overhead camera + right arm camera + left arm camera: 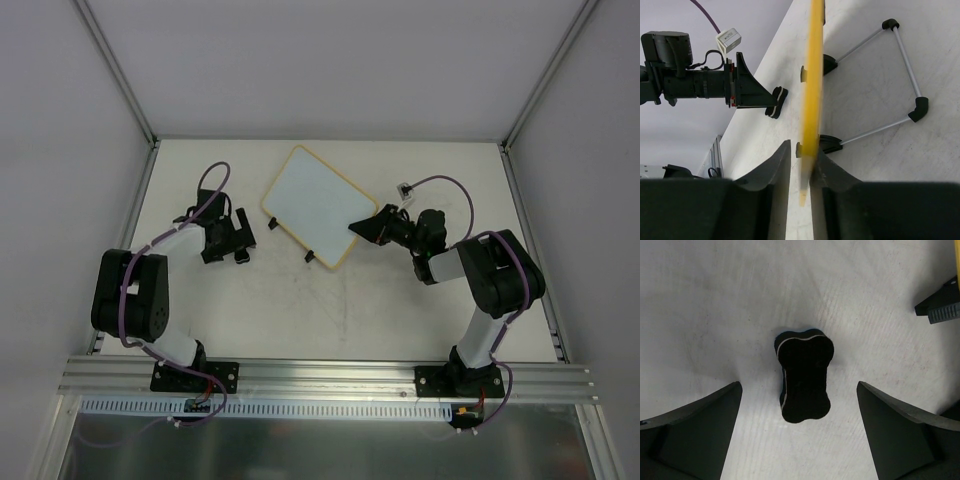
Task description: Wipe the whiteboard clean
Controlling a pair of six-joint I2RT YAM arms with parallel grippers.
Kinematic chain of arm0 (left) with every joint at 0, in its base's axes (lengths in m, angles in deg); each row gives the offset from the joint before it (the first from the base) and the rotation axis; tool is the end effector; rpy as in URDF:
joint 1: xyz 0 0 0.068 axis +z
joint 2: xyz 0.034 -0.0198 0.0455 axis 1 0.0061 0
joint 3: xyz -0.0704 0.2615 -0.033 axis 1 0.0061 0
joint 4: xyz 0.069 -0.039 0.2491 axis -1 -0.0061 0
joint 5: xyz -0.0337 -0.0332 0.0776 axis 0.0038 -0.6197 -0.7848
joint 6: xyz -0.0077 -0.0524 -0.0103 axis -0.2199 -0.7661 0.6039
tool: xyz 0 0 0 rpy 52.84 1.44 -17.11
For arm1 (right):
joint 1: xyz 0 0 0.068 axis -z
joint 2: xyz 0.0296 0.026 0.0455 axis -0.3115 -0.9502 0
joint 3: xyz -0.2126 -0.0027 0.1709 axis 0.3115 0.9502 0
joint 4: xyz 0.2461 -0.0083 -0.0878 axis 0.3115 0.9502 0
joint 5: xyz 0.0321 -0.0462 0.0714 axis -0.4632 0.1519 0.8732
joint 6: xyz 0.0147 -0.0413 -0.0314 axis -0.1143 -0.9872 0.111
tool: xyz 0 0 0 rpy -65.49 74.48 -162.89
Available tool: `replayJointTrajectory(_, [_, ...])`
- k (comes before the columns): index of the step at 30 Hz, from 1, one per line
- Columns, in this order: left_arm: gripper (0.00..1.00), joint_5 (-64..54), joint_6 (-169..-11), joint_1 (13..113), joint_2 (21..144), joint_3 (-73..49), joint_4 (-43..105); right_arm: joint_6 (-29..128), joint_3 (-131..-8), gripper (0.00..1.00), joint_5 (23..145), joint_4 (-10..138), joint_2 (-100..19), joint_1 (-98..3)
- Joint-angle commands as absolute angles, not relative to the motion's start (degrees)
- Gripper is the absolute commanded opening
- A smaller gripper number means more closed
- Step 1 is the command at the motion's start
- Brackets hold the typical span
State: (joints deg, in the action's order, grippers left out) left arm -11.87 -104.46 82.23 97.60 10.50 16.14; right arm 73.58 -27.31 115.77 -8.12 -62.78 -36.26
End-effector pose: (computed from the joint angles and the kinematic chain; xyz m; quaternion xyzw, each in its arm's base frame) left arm 0.3086 -0.0410 0.1743 -0.1530 0.9377 -0.0993 0.2957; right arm 0.3003 0.1218 0.1651 -0.1650 0.6786 0.4917 0.5201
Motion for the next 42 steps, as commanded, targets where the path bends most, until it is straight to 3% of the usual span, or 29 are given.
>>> replayJointTrajectory(1, [0.99,-14.3,-104.9,82.5,93.0,12.4,14.7,72.9,-28.7,0.26,117.7,-24.4,-60.7,-36.1])
replayJointTrajectory(7, [0.99,-16.8,-105.6,82.5,87.8,14.6,14.7,72.9,-28.5,0.46,117.6,-24.4,-60.6,-35.9])
replayJointTrajectory(21, [0.99,-20.6,-109.4,83.6,85.0,16.7,14.5,72.9,-28.2,0.49,117.4,-24.4,-60.5,-35.6])
replayJointTrajectory(22, [0.99,-21.4,-109.5,83.6,84.6,17.0,14.5,72.9,-28.1,0.54,117.4,-24.4,-60.4,-35.6])
replayJointTrajectory(23, [0.99,-23.1,-109.1,83.6,84.0,17.3,14.5,72.9,-28.0,0.69,116.9,-24.4,-60.5,-35.6])
replayJointTrajectory(25, [0.99,-24.8,-109.1,83.6,81.4,18.2,14.5,72.7,-27.3,0.87,116.0,-24.4,-60.0,-35.4])
replayJointTrajectory(27, [0.99,-25.5,-109.2,83.6,77.5,19.0,14.8,72.2,-26.6,0.99,115.0,-24.4,-59.4,-35.0])
replayJointTrajectory(37, [0.99,-25.9,-108.8,83.6,62.2,24.0,15.3,71.5,-23.7,0.99,112.8,-24.4,-57.6,-32.1])
replayJointTrajectory(42, [0.99,-24.6,-108.6,83.6,55.0,26.7,15.4,69.9,-15.2,0.99,106.1,-24.1,-49.0,-29.3])
